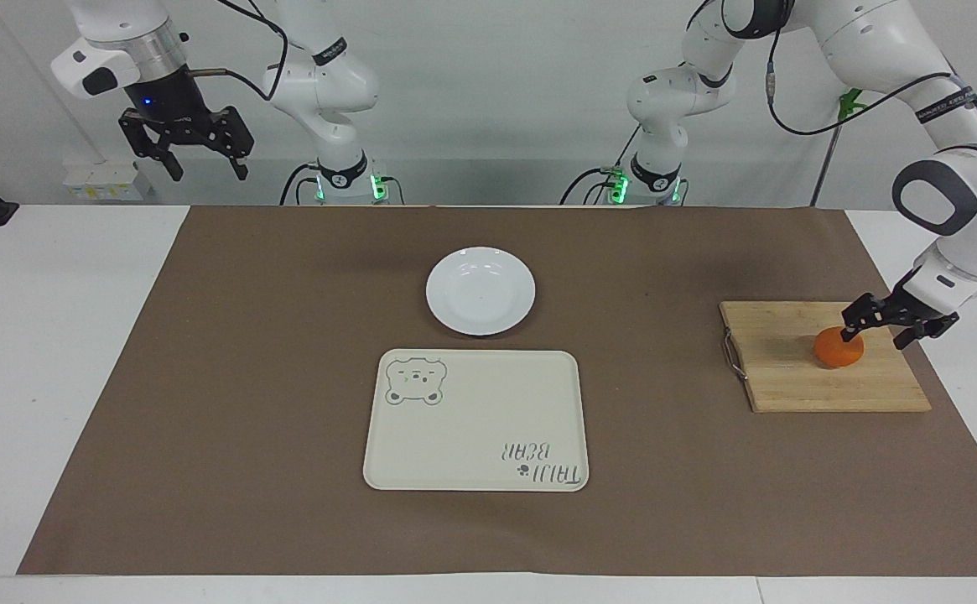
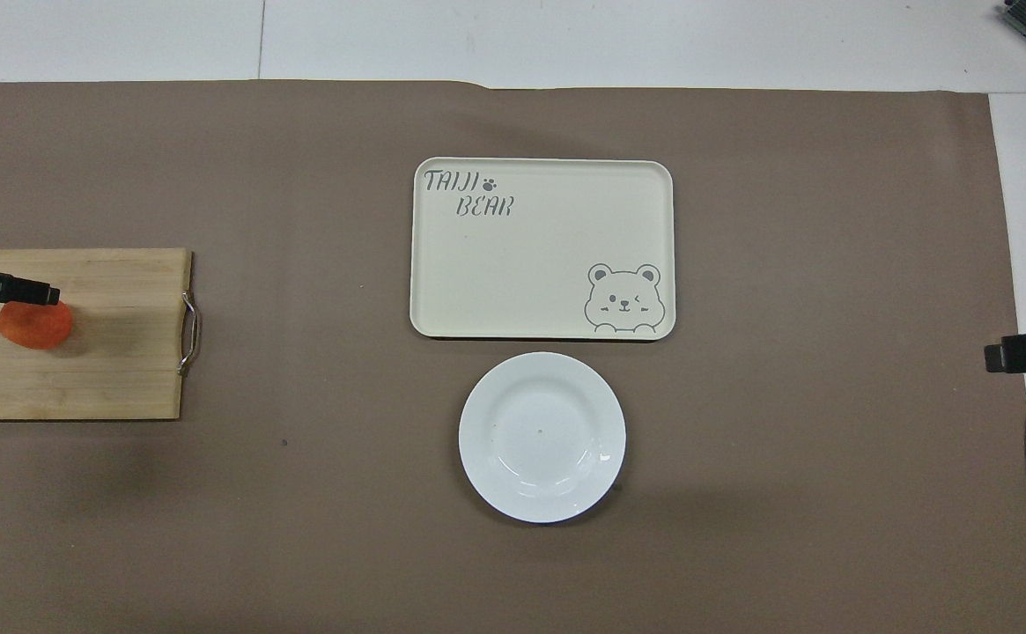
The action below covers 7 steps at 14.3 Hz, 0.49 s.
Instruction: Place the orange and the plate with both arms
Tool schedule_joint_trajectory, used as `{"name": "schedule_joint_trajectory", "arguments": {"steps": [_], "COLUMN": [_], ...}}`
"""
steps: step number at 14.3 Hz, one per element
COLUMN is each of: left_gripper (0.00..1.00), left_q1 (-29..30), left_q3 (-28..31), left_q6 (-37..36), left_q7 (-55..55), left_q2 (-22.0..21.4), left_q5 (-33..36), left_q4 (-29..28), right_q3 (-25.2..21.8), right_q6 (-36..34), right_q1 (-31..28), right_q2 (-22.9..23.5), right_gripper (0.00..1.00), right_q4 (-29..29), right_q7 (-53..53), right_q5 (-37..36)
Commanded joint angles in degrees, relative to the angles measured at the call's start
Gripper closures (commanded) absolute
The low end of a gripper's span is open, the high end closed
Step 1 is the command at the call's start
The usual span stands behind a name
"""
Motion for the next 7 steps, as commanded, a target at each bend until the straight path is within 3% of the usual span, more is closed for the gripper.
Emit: {"name": "schedule_joint_trajectory", "arguments": {"steps": [1, 5, 6, 7], "left_gripper": [0.00, 0.00, 0.03, 0.14], "left_q1": [0.8, 1.1, 1.2, 1.2], "left_q3": [0.0, 0.0, 0.0, 0.0], "left_q6": [3.5, 5.8, 5.9, 5.9], "left_q7": [2.2, 2.4, 2.4, 2.4], "left_q2": [-0.1, -0.2, -0.2, -0.2], "left_q5": [-1.1, -1.1, -1.0, -1.0], "left_q4": [-2.8, -5.6, -5.7, -5.7], "right_q3": [0.3, 0.3, 0.3, 0.3], "right_q6": [-0.1, -0.1, -0.1, -0.1], "right_q1": [-0.3, -0.3, -0.3, -0.3], "right_q2": [-0.5, -0.5, -0.5, -0.5], "right_gripper": [0.00, 0.00, 0.00, 0.00], "right_q4": [-0.1, -0.1, -0.1, -0.1], "right_q7": [-1.2, -1.2, -1.2, -1.2], "right_q5": [-0.5, -0.5, -0.5, -0.5]}}
